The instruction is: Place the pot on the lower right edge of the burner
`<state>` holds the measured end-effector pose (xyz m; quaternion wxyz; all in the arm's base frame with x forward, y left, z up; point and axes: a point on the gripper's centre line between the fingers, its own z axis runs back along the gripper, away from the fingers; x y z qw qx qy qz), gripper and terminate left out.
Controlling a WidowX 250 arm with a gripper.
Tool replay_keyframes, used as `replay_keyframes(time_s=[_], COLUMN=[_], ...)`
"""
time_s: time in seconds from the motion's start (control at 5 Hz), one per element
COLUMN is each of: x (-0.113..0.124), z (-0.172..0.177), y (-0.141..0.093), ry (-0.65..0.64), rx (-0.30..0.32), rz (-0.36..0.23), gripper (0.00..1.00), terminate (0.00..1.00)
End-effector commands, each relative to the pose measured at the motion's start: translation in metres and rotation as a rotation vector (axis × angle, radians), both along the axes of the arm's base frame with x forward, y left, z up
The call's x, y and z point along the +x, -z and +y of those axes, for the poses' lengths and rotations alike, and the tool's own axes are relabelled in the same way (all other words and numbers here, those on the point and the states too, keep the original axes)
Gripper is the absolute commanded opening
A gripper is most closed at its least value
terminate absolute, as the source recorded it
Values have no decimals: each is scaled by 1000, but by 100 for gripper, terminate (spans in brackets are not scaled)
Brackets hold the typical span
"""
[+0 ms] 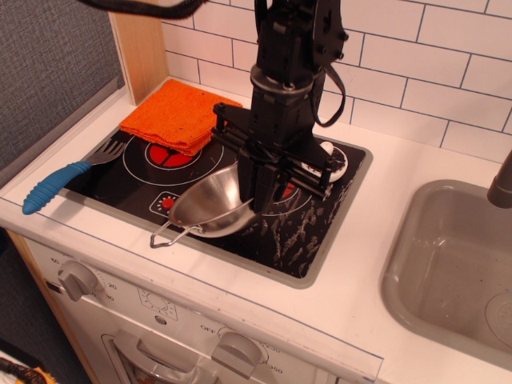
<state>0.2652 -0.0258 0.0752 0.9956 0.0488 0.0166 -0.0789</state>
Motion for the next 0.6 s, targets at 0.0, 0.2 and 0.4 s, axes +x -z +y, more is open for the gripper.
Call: replay_keyframes(time_s=[0.0, 0.2, 0.4], x=[-6, -8, -6], z=[-4, -7, -13], y=[16, 19, 11], ry=[-2, -6, 1], rx=[-9, -14, -13], rz=[44, 50, 16], gripper=[0, 100, 100], terminate=[0, 0, 0])
